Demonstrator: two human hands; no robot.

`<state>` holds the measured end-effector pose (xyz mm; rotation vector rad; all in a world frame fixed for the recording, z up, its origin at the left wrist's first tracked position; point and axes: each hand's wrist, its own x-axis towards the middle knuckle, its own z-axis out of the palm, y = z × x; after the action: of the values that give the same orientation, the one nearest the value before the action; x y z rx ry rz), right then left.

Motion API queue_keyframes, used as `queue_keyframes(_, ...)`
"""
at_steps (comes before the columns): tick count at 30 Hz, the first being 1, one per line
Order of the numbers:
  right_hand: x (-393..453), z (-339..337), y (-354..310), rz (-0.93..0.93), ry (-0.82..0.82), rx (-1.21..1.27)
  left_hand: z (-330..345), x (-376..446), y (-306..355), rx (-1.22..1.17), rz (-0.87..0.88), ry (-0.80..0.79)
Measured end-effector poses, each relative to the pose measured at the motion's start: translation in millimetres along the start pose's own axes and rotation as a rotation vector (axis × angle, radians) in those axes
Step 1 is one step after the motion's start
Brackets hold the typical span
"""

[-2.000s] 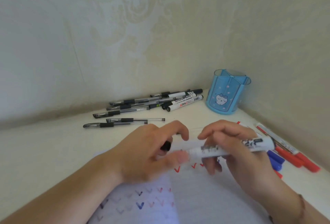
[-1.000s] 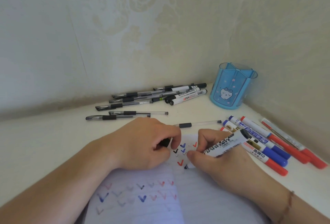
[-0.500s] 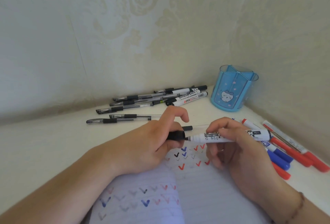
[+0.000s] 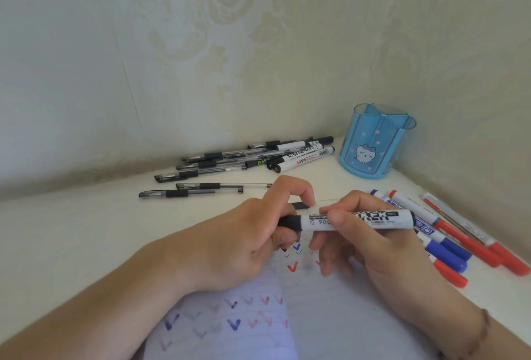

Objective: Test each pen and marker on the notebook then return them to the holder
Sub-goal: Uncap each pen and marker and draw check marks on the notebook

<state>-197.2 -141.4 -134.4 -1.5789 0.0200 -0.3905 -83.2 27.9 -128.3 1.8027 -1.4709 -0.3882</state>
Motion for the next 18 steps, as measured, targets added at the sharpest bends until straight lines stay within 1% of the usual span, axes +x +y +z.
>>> queue_keyframes(3, -1.9, 5.1, 0.3, -0.059, -0.010, -0.022, -0.3, -3.5, 1.2, -0.029, 0.002, -0.012)
queue_keyframes(8, -3.0, 11.4, 1.0, -0.126, -0.053, -0.131, 3.5, -3.5, 2.9, -0.054, 0.005, -0.026)
queue_keyframes(10, 1.2, 7.2, 2.7, -0.112, -0.069, -0.142, 7.2, 0.9, 1.6, -0.045, 0.013, -0.042)
queue_keyframes(14, 6.4, -1.2, 6.3, -0.057, -0.177, -0.215, 10.2, 5.1, -5.1, 0.039, 0.024, -0.020)
queue_keyframes(16, 4.5, -4.3, 2.1, -0.027, -0.161, -0.171, 8.8, 2.8, -4.0, 0.061, -0.030, -0.032)
queue_keyframes(18, 4.7, -7.7, -4.7, -0.002, -0.102, -0.151, 2.4, -2.0, -3.5, 0.079, -0.108, -0.034)
